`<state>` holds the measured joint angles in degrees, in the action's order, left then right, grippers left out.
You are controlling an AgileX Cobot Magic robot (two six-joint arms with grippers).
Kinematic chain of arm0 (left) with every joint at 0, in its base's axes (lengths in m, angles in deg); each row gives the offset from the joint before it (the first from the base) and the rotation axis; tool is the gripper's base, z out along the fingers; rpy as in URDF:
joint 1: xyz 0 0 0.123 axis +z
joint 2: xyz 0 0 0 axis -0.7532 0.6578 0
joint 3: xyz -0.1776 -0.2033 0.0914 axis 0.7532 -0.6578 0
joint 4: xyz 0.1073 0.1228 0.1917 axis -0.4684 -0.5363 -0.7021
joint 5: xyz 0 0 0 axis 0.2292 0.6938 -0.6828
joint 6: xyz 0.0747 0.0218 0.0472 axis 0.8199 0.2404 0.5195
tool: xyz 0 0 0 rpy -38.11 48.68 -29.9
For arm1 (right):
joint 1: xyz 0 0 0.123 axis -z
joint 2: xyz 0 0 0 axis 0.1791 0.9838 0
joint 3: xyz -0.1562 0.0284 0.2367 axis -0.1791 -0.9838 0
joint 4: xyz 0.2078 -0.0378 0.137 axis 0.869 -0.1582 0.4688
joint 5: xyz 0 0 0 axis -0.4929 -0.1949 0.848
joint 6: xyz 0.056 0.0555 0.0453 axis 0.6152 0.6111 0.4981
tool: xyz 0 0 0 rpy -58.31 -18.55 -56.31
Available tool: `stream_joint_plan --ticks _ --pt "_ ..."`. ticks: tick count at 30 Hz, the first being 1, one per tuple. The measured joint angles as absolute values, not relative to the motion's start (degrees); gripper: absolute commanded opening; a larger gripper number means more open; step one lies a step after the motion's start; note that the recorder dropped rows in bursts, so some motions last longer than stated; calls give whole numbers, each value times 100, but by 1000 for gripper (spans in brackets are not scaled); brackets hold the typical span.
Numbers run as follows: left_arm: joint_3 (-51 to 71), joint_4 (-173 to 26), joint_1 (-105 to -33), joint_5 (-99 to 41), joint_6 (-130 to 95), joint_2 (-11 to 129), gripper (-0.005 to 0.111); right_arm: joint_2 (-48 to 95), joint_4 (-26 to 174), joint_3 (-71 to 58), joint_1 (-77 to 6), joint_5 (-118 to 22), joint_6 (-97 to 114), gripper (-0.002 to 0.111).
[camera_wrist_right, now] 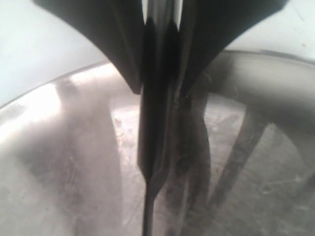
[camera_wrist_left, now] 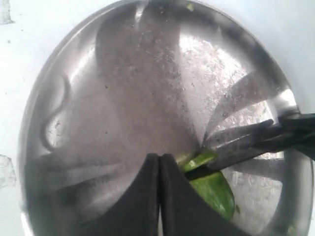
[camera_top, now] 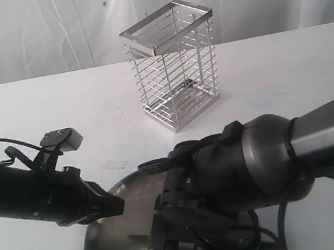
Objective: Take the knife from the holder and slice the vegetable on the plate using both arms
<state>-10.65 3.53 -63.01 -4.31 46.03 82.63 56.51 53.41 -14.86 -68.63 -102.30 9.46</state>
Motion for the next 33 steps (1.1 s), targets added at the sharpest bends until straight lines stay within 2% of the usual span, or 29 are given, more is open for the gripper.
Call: stream_joint_plan --ticks 15,20,23,27,30,33 --pt "-1065 -143 -6301 76 4219 8193 0 5512 4467 -1486 -6863 -10983 1436 0" --pt "-1065 -166 -6301 158 4186 8193 0 5512 4769 -1486 -6863 -10998 1535 0" --pt "-1065 -166 -6301 186 4132 8193 9 5512 5130 -1486 -6863 -11010 1548 0" --pt "-1065 -166 -6301 213 4050 8193 26 5486 5533 -1486 -6863 -11106 1490 0" --pt "-1065 -166 -6301 229 4017 8193 33 5435 5588 -1486 -6863 -11288 1465 0" --pt "-1065 -166 -6301 229 3989 8193 35 5339 5588 -1486 -6863 -11579 1423 0"
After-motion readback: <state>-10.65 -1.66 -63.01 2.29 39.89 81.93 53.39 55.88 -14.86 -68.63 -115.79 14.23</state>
